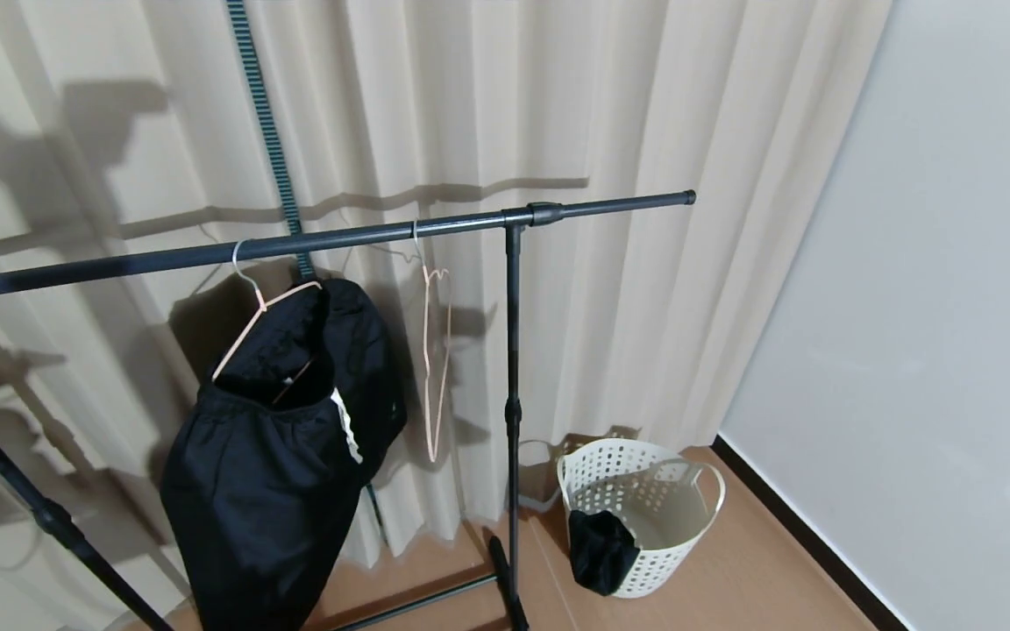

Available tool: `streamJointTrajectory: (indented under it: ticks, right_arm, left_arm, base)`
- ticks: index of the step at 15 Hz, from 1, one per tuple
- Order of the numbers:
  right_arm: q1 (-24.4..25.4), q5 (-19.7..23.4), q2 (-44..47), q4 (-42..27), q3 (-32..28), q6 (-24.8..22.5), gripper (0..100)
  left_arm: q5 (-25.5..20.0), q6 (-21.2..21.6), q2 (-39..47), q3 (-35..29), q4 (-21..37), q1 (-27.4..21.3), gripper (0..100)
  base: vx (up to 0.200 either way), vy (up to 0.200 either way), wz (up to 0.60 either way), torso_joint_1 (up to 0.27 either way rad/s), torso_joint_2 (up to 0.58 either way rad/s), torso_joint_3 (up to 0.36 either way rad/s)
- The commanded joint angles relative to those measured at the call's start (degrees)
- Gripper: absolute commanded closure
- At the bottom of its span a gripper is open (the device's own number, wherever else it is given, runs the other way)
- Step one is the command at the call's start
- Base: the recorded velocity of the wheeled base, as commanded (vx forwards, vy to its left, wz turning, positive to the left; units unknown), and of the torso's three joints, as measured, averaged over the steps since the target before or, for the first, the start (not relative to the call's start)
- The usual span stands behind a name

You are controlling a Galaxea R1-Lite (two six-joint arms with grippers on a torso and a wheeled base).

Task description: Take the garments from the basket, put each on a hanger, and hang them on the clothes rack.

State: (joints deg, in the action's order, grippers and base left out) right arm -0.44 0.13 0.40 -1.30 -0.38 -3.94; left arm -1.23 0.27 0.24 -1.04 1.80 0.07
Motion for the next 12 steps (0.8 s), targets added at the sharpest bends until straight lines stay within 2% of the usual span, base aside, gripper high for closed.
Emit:
streamJointTrajectory:
  ticks: [1,3,6,9,12]
  right_arm:
    - [0.00,0.13,0.13,-0.01,0.03,-0.02,0]
    - [0.00,0.13,0.13,0.07,0.03,0.69,0]
    - [0.00,0.13,0.13,0.07,0.03,0.77,0]
    - [0.00,0.04,0.13,0.07,0.11,0.77,0]
    - [0.00,0.04,0.13,0.07,0.11,0.69,0]
  left_arm:
    - [0.00,0.00,0.11,-0.02,-0.05,0.01,0]
    - [0.00,0.00,0.11,-0.02,-0.05,0.01,0]
    - [0.00,0.00,0.11,-0.02,-0.05,0.01,0]
    - [0.00,-0.09,0.11,-0.02,-0.05,0.01,0]
    - [0.18,0.08,0.11,0.07,-0.05,0.01,0]
  base:
    - [0.000,-0.200,0.00,0.007,0.00,-0.002]
    - [0.000,-0.200,0.00,0.002,0.00,0.000]
    - [0.200,-0.200,0.00,0.002,0.00,0.002]
    - [0.000,0.000,0.00,0.000,0.00,0.000]
    - [0.000,0.000,0.00,-0.113,0.29,0.157]
